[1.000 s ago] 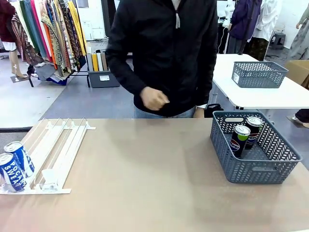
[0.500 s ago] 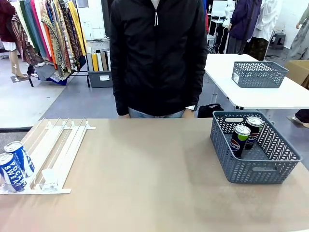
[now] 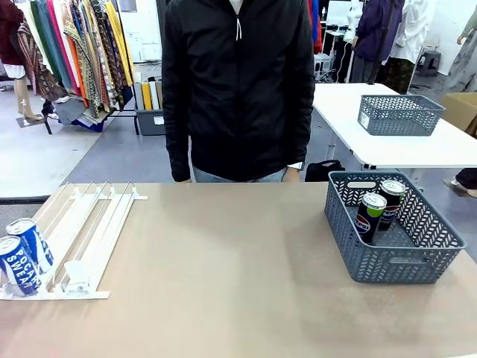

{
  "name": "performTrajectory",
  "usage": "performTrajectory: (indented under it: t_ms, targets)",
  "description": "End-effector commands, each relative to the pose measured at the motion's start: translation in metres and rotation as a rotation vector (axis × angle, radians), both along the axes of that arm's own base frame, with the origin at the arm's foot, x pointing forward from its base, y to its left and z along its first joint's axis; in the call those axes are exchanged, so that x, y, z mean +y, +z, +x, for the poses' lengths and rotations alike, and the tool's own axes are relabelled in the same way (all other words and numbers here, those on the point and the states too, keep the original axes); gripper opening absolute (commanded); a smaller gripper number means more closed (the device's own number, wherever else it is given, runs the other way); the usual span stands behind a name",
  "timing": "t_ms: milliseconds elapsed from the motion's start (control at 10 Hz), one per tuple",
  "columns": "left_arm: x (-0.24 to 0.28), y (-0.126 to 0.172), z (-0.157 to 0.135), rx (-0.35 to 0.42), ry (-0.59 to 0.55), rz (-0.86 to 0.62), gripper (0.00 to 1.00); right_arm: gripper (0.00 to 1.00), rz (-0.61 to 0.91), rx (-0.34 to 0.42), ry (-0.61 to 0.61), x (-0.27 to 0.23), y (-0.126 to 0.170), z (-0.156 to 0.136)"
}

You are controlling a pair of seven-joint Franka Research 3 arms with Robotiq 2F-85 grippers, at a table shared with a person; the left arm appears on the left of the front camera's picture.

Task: Retrieve and store the cans from the dispenser.
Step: Pick up one can from the Automatic Can Dispenser and place it in the middle of the table.

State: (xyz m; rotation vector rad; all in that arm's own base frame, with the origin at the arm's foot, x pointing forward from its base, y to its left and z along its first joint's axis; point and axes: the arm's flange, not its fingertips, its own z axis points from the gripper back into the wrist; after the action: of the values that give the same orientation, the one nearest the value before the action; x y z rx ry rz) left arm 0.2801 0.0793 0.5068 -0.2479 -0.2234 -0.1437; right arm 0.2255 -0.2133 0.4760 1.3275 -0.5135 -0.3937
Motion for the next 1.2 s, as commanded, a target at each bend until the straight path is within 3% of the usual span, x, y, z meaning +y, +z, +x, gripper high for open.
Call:
performTrajectory:
  t_ms: [0, 200, 300, 600, 700, 800, 1100]
  targets:
    - [-0.031, -0.042, -0.007, -0.045, -0.126, 0.096, 1.00, 1.00, 0.006, -0.034, -0.001, 0.000, 0.002, 0.001]
    - [-0.048, -0.046, 0.016, -0.014, -0.040, 0.037, 1.00, 1.00, 0.006, -0.034, -0.001, 0.000, 0.002, 0.001]
    - [-0.031, 0.001, 0.016, -0.037, -0.117, 0.075, 1.00, 1.00, 0.006, -0.034, -0.001, 0.000, 0.002, 0.001]
    - [-0.031, 0.001, 0.016, -0.037, -0.117, 0.075, 1.00, 1.00, 0.006, -0.034, -0.001, 0.000, 0.002, 0.001]
    - [-0.037, -0.002, 0.022, -0.034, -0.112, 0.065, 1.00, 1.00, 0.006, -0.034, -0.001, 0.000, 0.002, 0.001]
    - [-0.037, -0.017, 0.028, 0.036, -0.093, 0.132, 1.00, 1.00, 0.006, -0.034, -0.001, 0.000, 0.002, 0.001]
    - [-0.037, -0.044, 0.042, 0.029, -0.006, 0.176, 1.00, 1.00, 0.006, -0.034, -0.001, 0.000, 0.002, 0.001]
